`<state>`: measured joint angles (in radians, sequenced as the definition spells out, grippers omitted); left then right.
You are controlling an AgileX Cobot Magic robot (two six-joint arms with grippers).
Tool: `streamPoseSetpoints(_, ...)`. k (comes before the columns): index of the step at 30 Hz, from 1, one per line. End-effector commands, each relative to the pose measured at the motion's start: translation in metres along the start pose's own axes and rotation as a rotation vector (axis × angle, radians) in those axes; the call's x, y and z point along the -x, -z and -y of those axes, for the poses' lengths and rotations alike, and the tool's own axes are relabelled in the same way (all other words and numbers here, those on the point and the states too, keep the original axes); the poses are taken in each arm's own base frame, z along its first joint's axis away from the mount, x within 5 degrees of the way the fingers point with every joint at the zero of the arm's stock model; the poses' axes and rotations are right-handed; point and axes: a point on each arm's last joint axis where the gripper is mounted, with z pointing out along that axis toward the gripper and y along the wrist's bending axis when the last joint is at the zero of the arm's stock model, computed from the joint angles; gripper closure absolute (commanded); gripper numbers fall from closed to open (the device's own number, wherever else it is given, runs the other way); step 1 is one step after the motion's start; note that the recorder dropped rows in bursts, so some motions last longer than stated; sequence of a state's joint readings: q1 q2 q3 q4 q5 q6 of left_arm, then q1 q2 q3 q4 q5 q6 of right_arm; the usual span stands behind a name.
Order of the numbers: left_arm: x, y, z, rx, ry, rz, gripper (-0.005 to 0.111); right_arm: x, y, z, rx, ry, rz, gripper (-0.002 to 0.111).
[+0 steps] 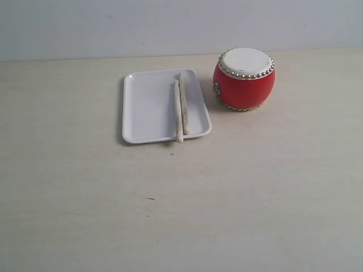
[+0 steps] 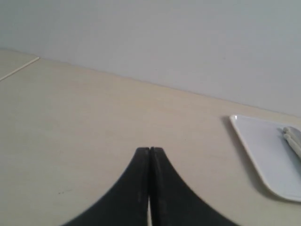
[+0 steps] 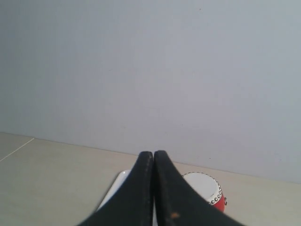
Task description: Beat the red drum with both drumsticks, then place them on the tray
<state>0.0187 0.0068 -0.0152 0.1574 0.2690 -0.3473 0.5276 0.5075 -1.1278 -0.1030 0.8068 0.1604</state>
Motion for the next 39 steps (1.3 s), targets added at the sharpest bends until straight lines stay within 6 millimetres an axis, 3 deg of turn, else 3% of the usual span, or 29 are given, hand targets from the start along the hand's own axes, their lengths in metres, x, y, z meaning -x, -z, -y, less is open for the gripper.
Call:
streamPoseSetpoints(1, -0.0073, -0.0007, -0.0018, 0.013, 0.001, -0.038, 0.107, -0.0009, 0.0003, 0.0004, -0.006, 0.000, 0.001, 0.108)
streamPoseSetpoints(39, -0.0131, -0.0002, -0.0040, 0.037, -0.002, -0.102, 0.107, -0.0009, 0.0003, 0.0004, -0.006, 0.000, 0.001, 0.108)
